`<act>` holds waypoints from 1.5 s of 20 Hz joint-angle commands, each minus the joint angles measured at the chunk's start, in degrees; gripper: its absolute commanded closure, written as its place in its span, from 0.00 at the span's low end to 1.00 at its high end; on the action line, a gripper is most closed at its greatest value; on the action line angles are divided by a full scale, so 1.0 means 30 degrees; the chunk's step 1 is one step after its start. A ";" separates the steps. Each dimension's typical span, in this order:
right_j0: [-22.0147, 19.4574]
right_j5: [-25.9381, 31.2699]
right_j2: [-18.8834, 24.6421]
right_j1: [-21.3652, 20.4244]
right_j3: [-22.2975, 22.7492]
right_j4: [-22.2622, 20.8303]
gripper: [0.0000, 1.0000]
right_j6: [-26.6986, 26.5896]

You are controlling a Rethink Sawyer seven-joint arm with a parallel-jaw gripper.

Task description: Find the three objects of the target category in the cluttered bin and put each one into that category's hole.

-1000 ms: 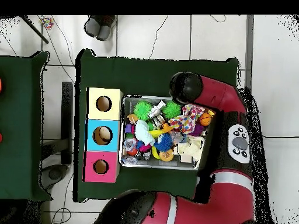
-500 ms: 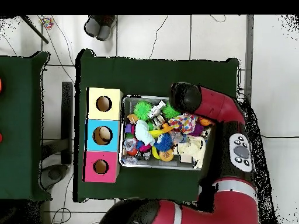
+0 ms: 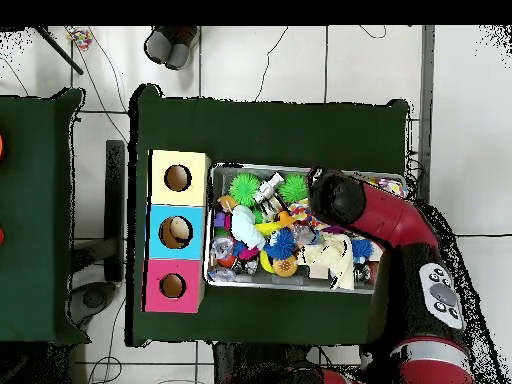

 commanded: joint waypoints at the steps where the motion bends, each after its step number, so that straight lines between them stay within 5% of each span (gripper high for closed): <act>1: -0.0105 -0.0883 0.1417 -0.0166 0.2459 -0.0522 0.00 0.2341; 6: 0.1127 -0.0862 -0.0465 0.0008 0.2112 -0.0801 0.00 0.3207; 12: 0.1541 -0.1348 -0.0942 0.0007 0.2456 -0.0647 0.00 0.3476; 30: 0.0501 -0.2611 0.0256 0.1239 0.2231 -0.0546 0.00 0.2683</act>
